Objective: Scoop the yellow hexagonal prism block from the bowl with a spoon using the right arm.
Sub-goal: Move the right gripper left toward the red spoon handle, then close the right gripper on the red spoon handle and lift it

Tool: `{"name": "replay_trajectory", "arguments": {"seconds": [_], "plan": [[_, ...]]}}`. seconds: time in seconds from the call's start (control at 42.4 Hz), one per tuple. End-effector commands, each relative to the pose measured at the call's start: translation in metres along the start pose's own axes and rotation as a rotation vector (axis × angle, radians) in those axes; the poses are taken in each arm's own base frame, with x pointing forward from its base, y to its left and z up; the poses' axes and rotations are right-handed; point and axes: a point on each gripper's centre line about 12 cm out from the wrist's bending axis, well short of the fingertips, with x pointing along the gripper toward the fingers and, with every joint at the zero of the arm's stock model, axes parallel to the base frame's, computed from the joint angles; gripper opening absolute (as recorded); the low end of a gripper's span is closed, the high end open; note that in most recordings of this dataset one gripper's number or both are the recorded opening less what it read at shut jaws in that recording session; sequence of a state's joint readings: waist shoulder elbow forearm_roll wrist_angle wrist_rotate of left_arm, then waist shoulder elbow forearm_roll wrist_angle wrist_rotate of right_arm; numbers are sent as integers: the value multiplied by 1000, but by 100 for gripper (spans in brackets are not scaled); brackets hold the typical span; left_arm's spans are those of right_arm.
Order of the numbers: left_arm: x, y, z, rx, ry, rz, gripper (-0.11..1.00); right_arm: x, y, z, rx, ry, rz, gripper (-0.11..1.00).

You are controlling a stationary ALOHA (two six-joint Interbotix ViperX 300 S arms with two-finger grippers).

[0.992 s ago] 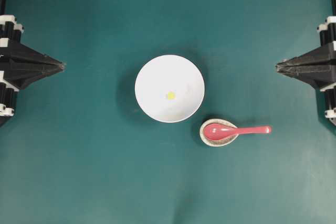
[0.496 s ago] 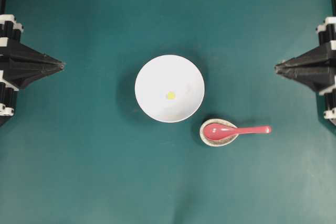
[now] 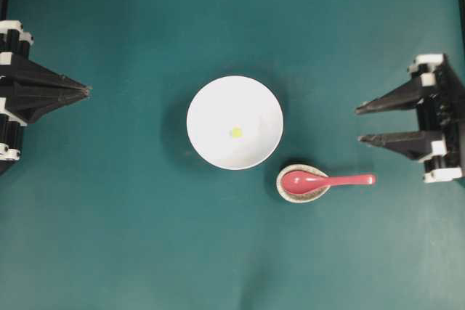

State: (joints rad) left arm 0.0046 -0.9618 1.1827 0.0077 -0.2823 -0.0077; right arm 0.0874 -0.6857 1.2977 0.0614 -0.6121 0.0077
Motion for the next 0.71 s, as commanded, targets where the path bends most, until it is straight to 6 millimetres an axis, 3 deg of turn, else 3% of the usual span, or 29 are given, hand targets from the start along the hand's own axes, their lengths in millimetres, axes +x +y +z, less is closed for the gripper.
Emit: {"name": "replay_trajectory", "arguments": {"seconds": [0.0,0.307,0.685], "plan": [[3,0,7,2,-18,1,0,6,3,-8,23,-15,4,53],[3,0,6,2,-12,1,0,20,23,-57,57,39,31,53],[8,0,-2,3,18,1,0,21,48,-111,21,82,16,53]]}}
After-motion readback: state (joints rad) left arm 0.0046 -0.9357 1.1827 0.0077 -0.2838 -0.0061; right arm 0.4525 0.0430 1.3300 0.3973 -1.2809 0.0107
